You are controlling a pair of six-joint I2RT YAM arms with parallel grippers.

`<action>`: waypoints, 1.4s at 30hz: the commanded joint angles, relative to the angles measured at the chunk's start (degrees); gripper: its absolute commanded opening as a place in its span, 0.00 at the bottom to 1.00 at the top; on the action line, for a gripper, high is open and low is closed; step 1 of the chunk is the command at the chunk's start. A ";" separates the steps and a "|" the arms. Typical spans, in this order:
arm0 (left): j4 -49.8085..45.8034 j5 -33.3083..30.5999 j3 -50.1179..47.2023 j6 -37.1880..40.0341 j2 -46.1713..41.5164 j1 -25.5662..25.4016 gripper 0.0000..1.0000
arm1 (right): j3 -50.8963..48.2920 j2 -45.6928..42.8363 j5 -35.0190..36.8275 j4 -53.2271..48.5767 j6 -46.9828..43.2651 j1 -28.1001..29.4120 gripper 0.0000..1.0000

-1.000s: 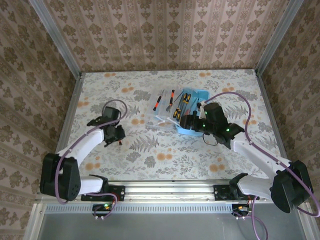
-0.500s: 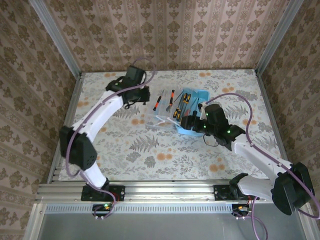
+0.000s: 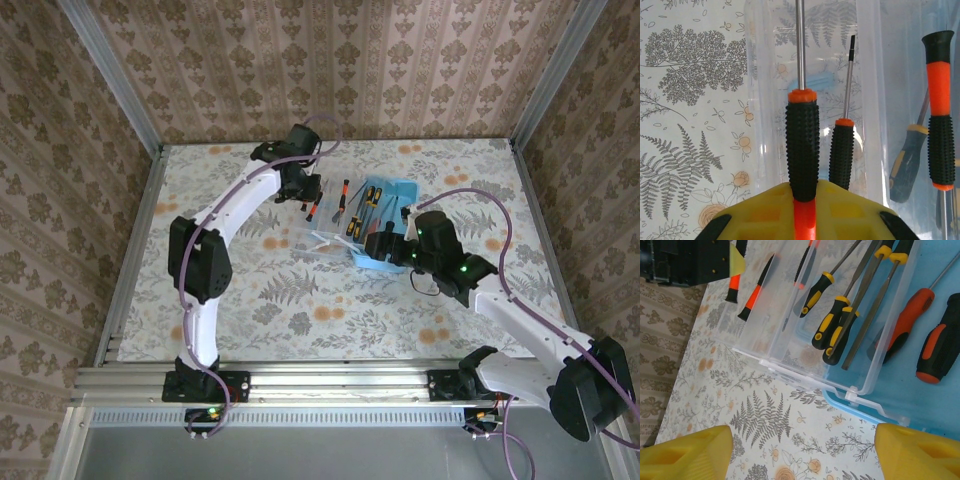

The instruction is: Pack the tool kit

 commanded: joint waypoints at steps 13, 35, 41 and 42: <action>-4.64 -0.41 3.88 2.23 4.06 -1.13 0.19 | -0.77 -2.25 1.50 -1.51 -0.41 -0.15 0.76; 3.68 -0.33 -14.77 0.53 -21.61 1.78 0.55 | 3.13 -2.27 5.33 -9.94 -6.54 -2.18 0.77; 20.69 0.64 -42.62 -3.29 -42.41 8.45 0.87 | 1.47 -2.71 11.59 -11.39 -6.41 -4.52 1.00; 22.21 1.95 -46.06 -3.80 -44.62 10.34 0.96 | 0.95 -2.95 13.16 -11.14 -5.97 -4.91 1.00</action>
